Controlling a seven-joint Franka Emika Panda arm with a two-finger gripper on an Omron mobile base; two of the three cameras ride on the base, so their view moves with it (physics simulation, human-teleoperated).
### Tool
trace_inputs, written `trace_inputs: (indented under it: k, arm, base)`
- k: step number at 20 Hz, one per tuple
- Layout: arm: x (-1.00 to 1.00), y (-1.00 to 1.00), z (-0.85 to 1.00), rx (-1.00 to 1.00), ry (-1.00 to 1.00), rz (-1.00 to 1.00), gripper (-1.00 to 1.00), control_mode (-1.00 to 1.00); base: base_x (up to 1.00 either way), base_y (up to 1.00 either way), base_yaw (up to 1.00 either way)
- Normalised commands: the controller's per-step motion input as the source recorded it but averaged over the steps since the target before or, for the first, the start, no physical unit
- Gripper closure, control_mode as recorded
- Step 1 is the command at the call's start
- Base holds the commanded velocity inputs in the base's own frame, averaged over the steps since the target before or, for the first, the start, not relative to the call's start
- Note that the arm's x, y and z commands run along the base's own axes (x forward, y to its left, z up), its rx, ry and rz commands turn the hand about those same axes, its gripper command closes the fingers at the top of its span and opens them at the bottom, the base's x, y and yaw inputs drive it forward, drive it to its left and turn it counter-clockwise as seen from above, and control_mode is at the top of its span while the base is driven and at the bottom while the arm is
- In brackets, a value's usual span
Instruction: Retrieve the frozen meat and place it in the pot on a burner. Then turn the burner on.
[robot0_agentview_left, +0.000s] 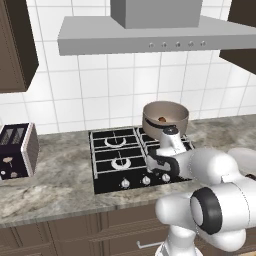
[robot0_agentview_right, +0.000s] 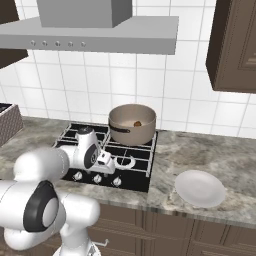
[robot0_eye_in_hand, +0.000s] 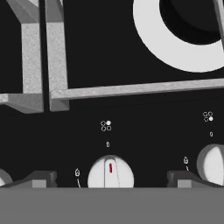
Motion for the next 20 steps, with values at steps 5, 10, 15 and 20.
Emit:
trace_inputs:
  k: [5,10,15,20]
  arm:
    - [0.00,0.00,-0.16,0.00,0.00,0.00,-1.00,-1.00]
    - [-0.03,0.00,-0.03,0.00,0.00,0.00,-1.00,-1.00]
    - [-0.15,0.00,-0.02,0.00,0.00,0.00,-1.00,-1.00]
    - [-0.03,0.00,-0.02,0.00,0.01,0.00,-1.00,-1.00]
  base:
    - [0.00,0.00,0.00]
    - [0.00,0.00,0.00]
    - [0.00,0.00,0.00]
    - [0.00,0.00,0.00]
